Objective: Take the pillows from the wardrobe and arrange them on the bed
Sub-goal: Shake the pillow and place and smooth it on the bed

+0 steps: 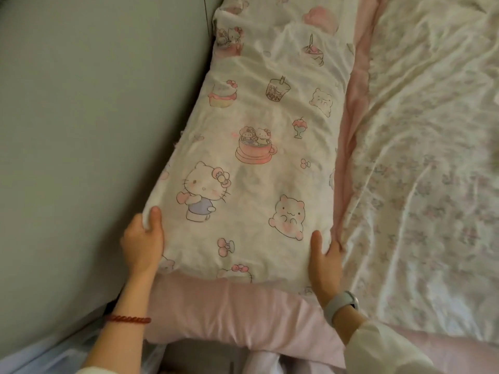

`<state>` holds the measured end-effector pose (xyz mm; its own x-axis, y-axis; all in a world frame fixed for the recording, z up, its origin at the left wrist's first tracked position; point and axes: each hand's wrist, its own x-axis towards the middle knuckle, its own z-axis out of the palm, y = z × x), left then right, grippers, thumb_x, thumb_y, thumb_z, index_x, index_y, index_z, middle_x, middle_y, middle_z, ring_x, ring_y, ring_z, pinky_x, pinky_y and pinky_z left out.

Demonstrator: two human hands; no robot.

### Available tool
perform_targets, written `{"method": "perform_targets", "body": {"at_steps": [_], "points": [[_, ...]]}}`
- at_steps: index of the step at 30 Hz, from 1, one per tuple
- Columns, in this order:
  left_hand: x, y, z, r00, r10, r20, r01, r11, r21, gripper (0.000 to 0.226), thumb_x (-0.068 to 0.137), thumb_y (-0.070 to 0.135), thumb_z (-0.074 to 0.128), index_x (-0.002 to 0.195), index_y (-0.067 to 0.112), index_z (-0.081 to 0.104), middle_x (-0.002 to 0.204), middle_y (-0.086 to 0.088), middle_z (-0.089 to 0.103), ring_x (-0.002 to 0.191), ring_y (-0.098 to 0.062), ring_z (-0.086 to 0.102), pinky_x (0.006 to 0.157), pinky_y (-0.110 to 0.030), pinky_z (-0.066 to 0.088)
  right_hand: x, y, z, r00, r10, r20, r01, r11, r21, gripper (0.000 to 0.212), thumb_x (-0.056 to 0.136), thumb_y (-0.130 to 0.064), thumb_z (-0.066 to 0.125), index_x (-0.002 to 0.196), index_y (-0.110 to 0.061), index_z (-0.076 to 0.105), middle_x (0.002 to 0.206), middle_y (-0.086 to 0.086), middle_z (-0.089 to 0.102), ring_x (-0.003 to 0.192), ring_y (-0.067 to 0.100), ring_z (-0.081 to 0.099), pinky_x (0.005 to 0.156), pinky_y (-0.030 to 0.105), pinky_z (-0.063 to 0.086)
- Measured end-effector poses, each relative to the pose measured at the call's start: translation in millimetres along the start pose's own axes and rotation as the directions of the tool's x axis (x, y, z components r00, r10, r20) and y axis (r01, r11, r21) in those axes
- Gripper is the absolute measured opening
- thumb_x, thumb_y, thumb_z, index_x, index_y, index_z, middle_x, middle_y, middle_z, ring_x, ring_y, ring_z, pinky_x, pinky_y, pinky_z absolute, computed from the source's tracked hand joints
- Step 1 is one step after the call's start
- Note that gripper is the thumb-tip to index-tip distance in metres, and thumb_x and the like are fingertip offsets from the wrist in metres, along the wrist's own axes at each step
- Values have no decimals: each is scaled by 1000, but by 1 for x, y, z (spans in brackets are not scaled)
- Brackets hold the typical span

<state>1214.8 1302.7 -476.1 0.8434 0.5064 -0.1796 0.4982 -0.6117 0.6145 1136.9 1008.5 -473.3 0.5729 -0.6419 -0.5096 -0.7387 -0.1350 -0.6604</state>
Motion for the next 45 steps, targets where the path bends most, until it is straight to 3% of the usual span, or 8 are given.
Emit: {"method": "perform_targets", "body": {"at_steps": [5, 13, 19, 26, 30, 34, 38, 45], "points": [[-1, -51, -13, 887, -300, 352, 111, 877, 468, 39, 96, 35, 32, 104, 5, 53, 95, -18, 57, 83, -31, 50, 75, -41, 42, -29, 41, 14, 948, 167, 270, -117, 974, -194, 55, 85, -56, 41, 124, -18, 41, 124, 7, 56, 109, 28, 52, 95, 39, 42], [25, -22, 18, 870, -142, 472, 151, 988, 19, 62, 90, 51, 41, 142, 25, 19, 147, -9, 33, 131, -32, 35, 106, -51, 31, 23, 12, 23, 961, -2, 276, 6, 1000, -14, 76, 85, -56, 45, 142, -22, 8, 154, 3, 12, 140, 20, 14, 116, 43, 15], [10, -2, 19, 943, -123, 308, 108, 992, 64, 63, 79, 60, 45, 123, 16, 43, 121, -14, 53, 107, -34, 51, 95, -53, 40, 12, -4, 28, 980, -146, 138, 161, 982, -98, 72, 83, -44, 56, 139, -14, 23, 115, -11, 50, 109, 14, 45, 86, 9, 29], [-28, -26, 16, 917, -237, 320, 131, 939, 319, 61, 90, 54, 34, 137, 16, 28, 138, -21, 37, 123, -41, 36, 102, -58, 29, -9, 17, 9, 968, -78, 237, 149, 942, -301, 67, 88, -42, 48, 140, -15, 15, 130, 20, 46, 113, 29, 45, 92, 39, 36], [-23, -16, 30, 971, -85, 225, 9, 947, 321, 58, 92, 45, 35, 142, 20, 18, 151, -15, 21, 136, -39, 18, 107, -63, 13, -9, 9, 17, 971, -165, 175, 232, 833, -503, 66, 88, -30, 49, 141, -16, 12, 143, 25, 27, 128, 41, 29, 104, 51, 28], [-20, 21, 58, 922, 255, 290, -353, 861, 365, 61, 88, 53, 36, 142, 31, 16, 154, -10, 14, 140, -37, 6, 105, -67, 3, 15, -24, 35, 753, -529, 392, 649, 497, -576, 62, 87, -33, 46, 140, -30, 14, 152, 16, 15, 139, 36, 12, 109, 62, 10], [-7, 40, 94, 832, 348, 432, -524, 750, 404, 67, 85, 63, 27, 142, 39, 0, 156, -5, -3, 141, -33, -9, 105, -66, -5, 63, -47, 58, 597, -521, 610, 788, 236, -568, 57, 89, -46, 37, 139, -39, 9, 156, 8, 4, 141, 34, -2, 105, 69, 3], [17, 18, 97, 891, 222, 396, -387, 829, 404, 68, 77, 73, 7, 138, 47, -11, 156, -3, -8, 141, -32, -8, 107, -67, 4, 113, -42, 40, 772, -394, 498, 630, 572, -525, 52, 92, -48, 31, 136, -48, 5, 156, -4, -4, 141, 25, -10, 111, 56, 11]]}}
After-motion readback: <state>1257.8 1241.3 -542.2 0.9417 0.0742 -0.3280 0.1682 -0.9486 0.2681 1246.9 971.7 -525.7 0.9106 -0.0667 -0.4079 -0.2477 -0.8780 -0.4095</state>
